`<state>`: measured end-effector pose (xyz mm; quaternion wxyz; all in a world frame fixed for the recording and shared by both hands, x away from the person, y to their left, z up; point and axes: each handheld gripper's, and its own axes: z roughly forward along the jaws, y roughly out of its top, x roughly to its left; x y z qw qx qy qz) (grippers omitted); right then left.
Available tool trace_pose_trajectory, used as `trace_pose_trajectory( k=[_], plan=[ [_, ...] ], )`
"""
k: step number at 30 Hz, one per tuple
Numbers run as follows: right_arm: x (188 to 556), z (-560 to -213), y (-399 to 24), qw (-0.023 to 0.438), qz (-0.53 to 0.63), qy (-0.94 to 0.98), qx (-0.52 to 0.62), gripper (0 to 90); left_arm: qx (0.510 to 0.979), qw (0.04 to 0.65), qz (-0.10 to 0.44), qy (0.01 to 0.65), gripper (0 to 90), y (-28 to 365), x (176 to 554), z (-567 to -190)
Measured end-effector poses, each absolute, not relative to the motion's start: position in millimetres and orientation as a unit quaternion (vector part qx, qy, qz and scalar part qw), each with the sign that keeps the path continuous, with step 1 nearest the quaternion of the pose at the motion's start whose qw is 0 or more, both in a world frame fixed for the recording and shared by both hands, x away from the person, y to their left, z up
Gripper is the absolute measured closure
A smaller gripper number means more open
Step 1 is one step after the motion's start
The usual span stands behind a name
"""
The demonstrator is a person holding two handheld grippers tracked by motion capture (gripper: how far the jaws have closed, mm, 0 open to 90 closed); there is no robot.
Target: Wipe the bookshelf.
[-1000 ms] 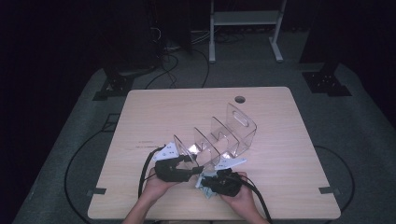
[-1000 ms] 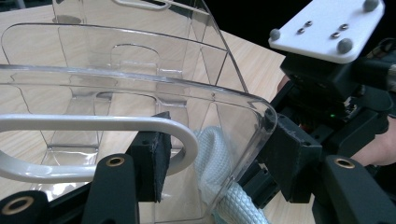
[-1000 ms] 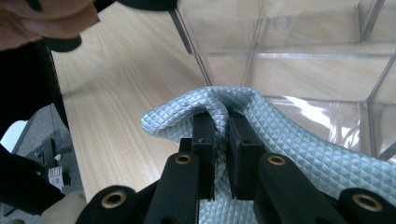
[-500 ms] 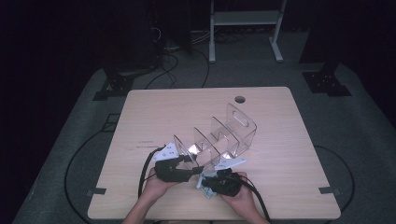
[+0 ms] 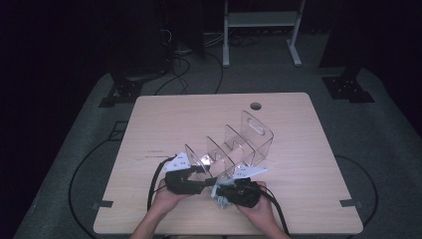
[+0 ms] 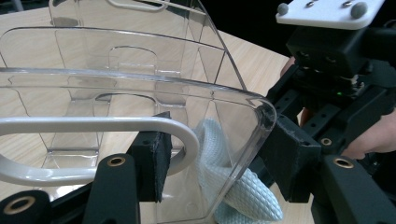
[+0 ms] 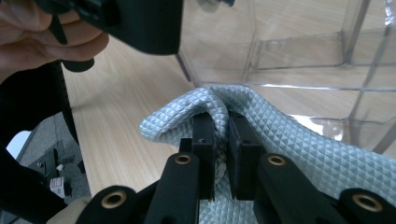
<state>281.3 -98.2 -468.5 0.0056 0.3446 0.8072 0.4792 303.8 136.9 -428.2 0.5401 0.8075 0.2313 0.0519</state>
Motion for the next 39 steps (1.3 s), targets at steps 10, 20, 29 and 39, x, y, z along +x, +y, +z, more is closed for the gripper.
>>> trace_pose_trajectory(
  k=[10, 20, 29, 39],
  plan=[
    [291.4, -473.5, -118.5, 0.007, 0.463, 0.800, 0.382, 82.7, 0.810, 0.537, 0.055, 0.228, 44.7, 137.0, 303.2, -428.0],
    [300.6, -436.9, -184.3, 0.060, 0.520, 0.734, 0.432, 83.2, 0.812, 0.534, 0.061, 0.229, 45.0, 136.9, 302.4, -427.3],
    [292.3, -437.4, -154.2, 0.066, 0.506, 0.767, 0.389, 83.2, 0.814, 0.531, 0.062, 0.226, 45.2, 137.9, 302.4, -427.2],
    [295.9, -434.5, -160.0, 0.087, 0.509, 0.756, 0.403, 83.1, 0.816, 0.529, 0.066, 0.223, 45.3, 137.3, 302.7, -427.4]
  ],
)
